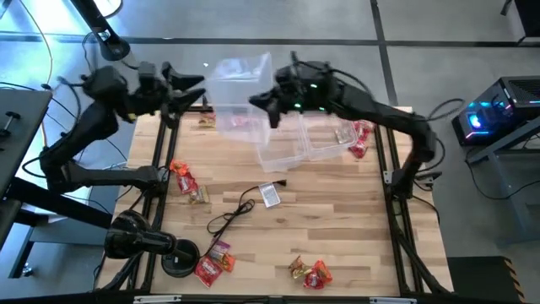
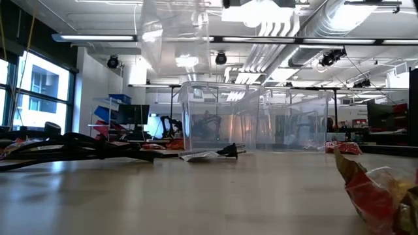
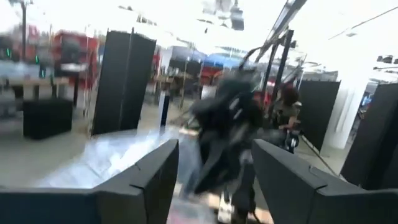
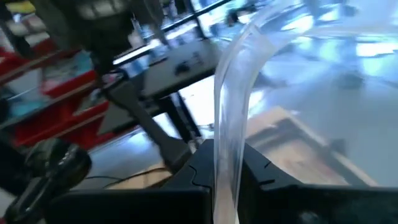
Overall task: Sort candy
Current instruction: Move the top left and bottom right transparent bins to the top center
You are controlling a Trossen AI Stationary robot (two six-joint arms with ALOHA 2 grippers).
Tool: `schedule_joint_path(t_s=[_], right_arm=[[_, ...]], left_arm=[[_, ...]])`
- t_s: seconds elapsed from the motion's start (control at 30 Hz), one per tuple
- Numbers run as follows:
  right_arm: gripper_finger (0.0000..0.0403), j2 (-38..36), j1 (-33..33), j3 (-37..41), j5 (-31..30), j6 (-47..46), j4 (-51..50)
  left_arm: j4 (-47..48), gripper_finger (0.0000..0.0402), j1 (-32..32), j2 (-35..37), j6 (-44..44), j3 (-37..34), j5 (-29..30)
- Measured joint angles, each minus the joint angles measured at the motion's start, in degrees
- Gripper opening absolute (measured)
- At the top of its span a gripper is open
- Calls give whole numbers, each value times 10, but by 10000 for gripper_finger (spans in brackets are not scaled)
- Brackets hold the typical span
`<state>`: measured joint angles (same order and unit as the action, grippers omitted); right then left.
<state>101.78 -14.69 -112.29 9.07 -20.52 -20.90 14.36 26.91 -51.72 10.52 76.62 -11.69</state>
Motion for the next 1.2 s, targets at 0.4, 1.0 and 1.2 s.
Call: schedule_joint_path(t_s=[0.4, 1.0, 1.2], right_arm=[[12, 170, 2, -116, 133, 136, 9], [81, 209, 4, -118, 59, 285, -152], [87, 222, 6, -118, 48, 283, -185]], left_arm=[[68, 211, -4, 44, -18, 28, 54], [425, 211, -3, -36, 117, -91, 300], [390, 211, -3, -36, 165, -192, 283]])
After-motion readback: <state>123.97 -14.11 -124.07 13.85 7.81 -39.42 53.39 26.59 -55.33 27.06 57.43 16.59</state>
